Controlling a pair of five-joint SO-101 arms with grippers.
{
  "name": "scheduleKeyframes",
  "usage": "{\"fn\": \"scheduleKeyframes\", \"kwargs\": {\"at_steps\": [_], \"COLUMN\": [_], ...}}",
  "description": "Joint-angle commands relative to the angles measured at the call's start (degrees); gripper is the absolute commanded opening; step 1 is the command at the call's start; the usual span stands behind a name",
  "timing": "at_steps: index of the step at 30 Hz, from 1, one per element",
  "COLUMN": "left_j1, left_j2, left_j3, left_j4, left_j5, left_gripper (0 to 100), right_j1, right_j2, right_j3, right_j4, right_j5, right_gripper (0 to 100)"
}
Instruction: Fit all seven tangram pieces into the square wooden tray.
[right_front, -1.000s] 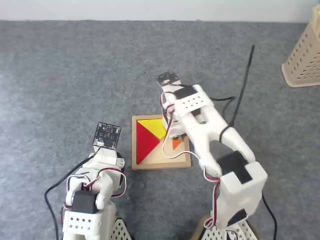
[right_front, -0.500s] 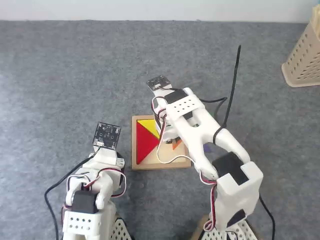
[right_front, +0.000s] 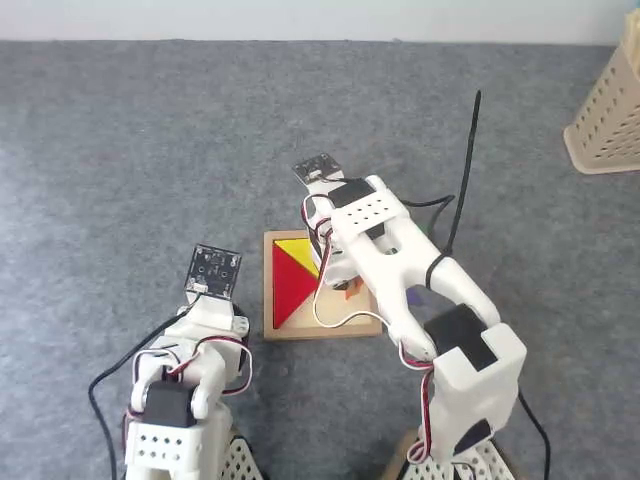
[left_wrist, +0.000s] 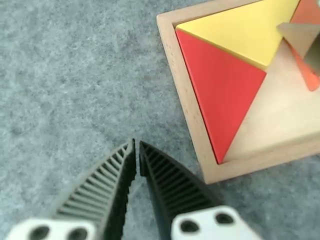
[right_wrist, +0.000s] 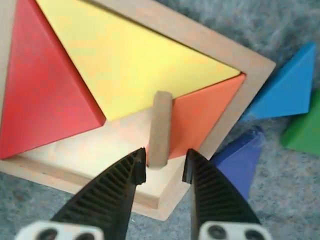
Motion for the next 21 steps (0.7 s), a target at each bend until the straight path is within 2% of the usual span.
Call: {"fn": "scheduleKeyframes", "kwargs": {"at_steps": [1,7,14,21], "left_j1": [-0.3,-0.3,-0.2,-0.3], "left_j2": [-1.2,-1.2,-1.2,-1.2], "left_j3": [-1.1,-1.1,-1.1,-1.1], "left_j4": [0.4,0.4,0.4,0.4], "left_j5": [0.4,0.4,0.4,0.4], "left_gripper": [1,1,1,1], "right_j1": [-0.5,-1.4,-6.9,-7.3], "right_j2": [-1.0,-4.4,-4.6,-4.7], "right_j3": [-3.3,-2.9,-1.5,-1.6], "right_j4": [1.0,1.0,0.3,0.1], "right_j5": [1.8,2.1,4.9,4.8], "right_gripper": [12.7,12.7,12.7,12.7]}}
